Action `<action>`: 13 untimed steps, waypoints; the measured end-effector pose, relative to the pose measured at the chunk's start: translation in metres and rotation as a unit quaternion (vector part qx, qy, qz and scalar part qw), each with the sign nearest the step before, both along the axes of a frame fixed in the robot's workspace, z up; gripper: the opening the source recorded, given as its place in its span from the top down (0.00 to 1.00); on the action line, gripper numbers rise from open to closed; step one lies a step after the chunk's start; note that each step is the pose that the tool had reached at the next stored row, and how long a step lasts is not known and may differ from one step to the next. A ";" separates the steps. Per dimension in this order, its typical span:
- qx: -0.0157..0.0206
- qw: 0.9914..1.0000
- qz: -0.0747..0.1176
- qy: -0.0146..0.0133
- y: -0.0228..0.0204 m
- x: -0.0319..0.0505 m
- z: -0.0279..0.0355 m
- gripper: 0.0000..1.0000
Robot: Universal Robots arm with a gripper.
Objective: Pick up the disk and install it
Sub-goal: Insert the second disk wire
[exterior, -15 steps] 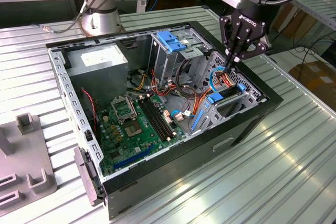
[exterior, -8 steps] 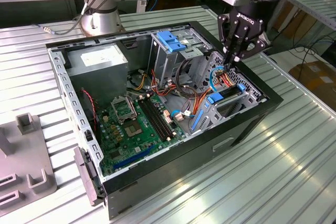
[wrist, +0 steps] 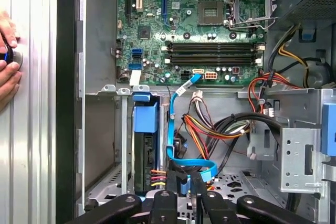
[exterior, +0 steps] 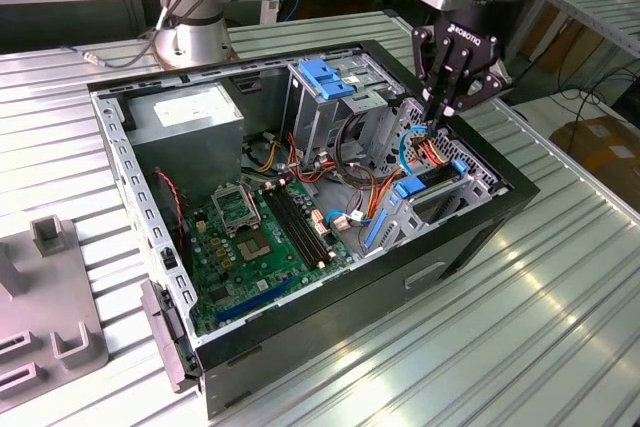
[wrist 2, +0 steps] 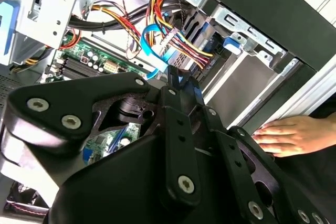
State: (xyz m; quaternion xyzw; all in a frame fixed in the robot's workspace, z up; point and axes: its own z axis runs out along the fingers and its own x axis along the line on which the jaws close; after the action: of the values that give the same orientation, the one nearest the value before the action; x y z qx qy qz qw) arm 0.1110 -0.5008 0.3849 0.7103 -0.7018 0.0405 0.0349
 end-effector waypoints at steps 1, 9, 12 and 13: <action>-0.002 1.000 0.000 0.000 0.0003 0.0000 -0.0009 0.75; -0.015 1.000 0.000 0.000 0.0049 0.0000 -0.0067 0.83; -0.015 1.000 0.000 0.000 0.0050 0.0000 -0.0070 0.90; -0.015 1.000 0.000 0.000 0.0050 0.0000 -0.0070 0.90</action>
State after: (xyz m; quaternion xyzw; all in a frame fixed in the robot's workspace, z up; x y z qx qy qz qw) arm 0.1110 -0.4959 0.3779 0.7097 -0.7011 0.0511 0.0456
